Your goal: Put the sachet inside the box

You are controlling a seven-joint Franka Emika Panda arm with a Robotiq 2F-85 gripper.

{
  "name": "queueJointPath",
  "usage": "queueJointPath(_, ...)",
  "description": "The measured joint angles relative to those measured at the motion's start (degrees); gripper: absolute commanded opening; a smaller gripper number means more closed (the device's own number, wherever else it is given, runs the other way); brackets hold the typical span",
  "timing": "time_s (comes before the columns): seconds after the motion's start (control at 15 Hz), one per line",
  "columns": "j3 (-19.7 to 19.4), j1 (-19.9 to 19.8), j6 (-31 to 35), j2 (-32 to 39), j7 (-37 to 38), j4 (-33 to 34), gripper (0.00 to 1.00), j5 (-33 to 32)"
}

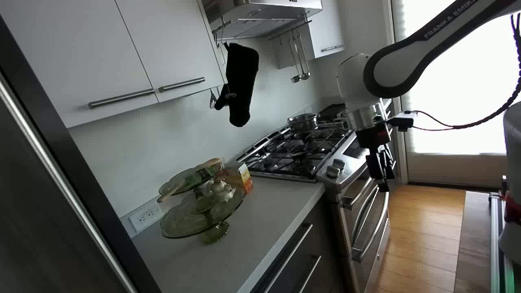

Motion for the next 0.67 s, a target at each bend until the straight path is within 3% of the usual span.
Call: queueJointPath(0.67, 0.09, -0.98, 1.46, 0.09, 0.02, 0.11, 1.00, -1.66)
